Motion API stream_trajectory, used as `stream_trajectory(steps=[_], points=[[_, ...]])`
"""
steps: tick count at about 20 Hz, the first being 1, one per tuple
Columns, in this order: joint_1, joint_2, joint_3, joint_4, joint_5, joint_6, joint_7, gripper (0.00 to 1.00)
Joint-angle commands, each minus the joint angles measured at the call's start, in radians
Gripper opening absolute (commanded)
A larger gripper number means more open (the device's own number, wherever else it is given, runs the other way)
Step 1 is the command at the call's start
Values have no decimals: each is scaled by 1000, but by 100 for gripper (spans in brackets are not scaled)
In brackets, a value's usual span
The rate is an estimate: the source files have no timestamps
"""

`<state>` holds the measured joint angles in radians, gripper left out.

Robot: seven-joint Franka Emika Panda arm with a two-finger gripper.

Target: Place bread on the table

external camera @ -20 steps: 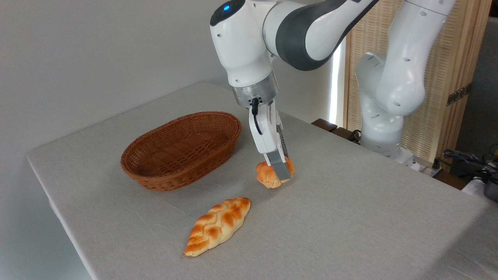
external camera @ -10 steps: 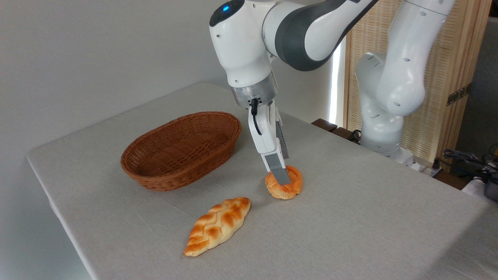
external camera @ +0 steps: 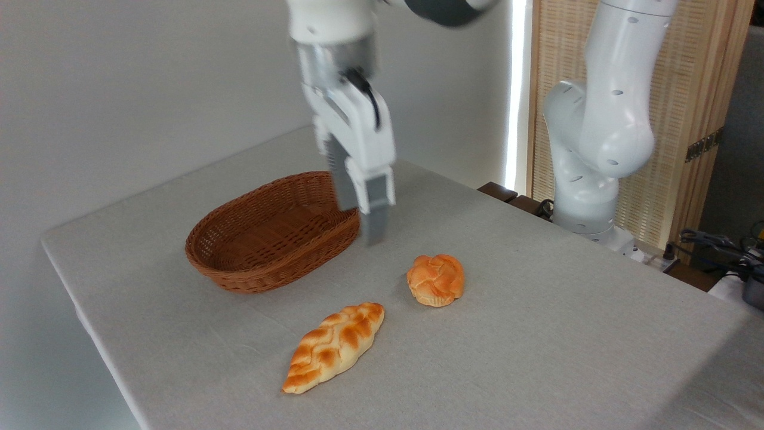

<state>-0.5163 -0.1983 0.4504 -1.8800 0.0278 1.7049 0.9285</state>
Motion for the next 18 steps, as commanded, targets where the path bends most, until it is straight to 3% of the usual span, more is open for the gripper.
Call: stream_trajectory(steps=[1, 3, 5, 6, 7, 9, 10, 14, 18], points=[[1, 146, 8, 202, -28, -44, -187, 100], [1, 154, 7, 226, -29, -45, -207, 100], [7, 154, -2, 243, -72, -65, -247, 100], [36, 161, -9, 255, -94, -79, -266, 100], [91, 174, -54, 259, -101, -83, -264, 100], [271, 175, -247, 266, -94, -85, -261, 100], [335, 175, -313, 265, -91, -86, -260, 100], [447, 175, -396, 265, -82, -140, -176, 100], [463, 174, -404, 263, -63, -142, -160, 100]])
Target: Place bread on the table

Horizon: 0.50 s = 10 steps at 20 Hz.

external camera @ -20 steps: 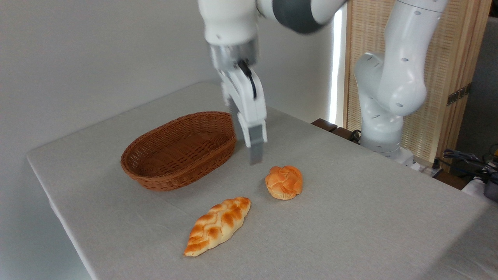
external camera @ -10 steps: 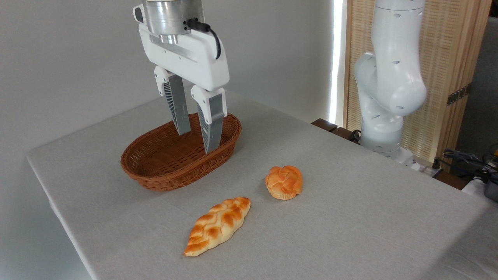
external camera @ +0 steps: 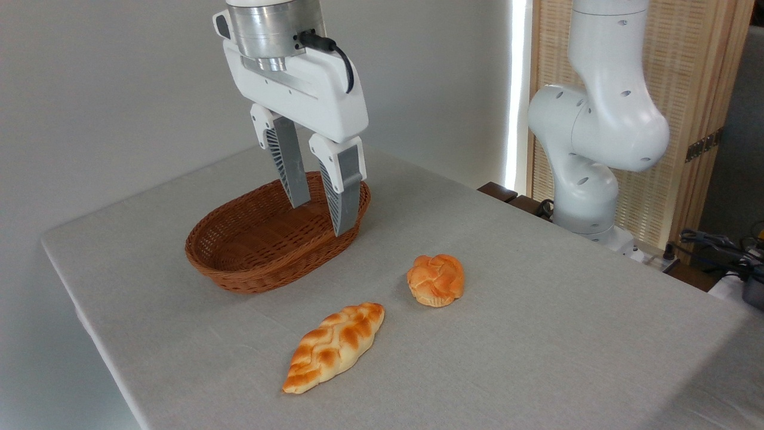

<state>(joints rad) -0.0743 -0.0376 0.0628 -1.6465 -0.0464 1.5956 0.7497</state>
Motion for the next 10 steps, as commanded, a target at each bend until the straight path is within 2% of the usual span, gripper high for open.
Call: stream_trajectory(steps=[1, 3, 5, 10], points=[[21, 15, -20, 30, 22, -32, 19, 100], [30, 16, -57, 30, 43, -32, 14, 100], [63, 16, -86, 31, 45, -32, 10, 100], [67, 13, -78, 36, 33, -31, -30, 100]])
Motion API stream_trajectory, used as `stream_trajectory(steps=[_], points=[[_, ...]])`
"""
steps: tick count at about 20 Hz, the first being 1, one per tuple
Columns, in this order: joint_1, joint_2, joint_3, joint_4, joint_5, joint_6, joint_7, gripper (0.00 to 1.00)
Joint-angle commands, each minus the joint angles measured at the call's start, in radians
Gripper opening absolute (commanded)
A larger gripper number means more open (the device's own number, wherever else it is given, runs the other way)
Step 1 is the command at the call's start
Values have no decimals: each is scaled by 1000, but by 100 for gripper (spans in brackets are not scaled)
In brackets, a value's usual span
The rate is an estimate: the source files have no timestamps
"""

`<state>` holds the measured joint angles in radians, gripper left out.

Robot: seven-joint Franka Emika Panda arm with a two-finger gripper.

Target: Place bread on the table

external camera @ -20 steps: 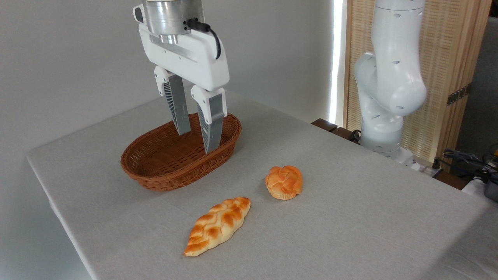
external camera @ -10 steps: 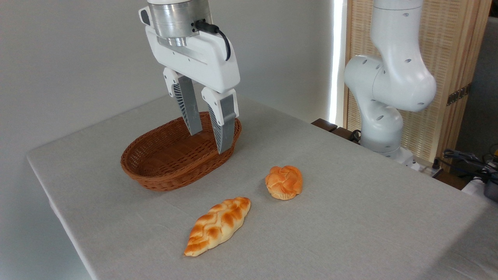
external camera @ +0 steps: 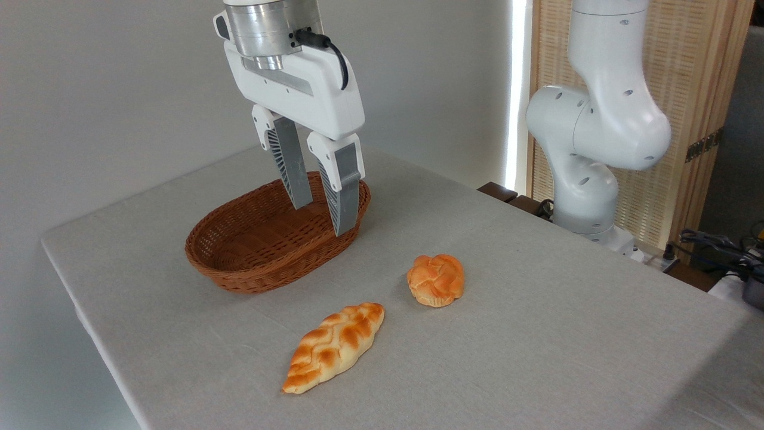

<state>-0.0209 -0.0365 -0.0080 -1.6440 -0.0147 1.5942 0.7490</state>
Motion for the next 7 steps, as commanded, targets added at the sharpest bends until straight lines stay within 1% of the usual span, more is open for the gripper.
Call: stream_trajectory(steps=[1, 7], points=[[13, 12, -7, 33, 1, -30, -46, 100], [13, 10, -6, 35, 2, -30, -45, 100]])
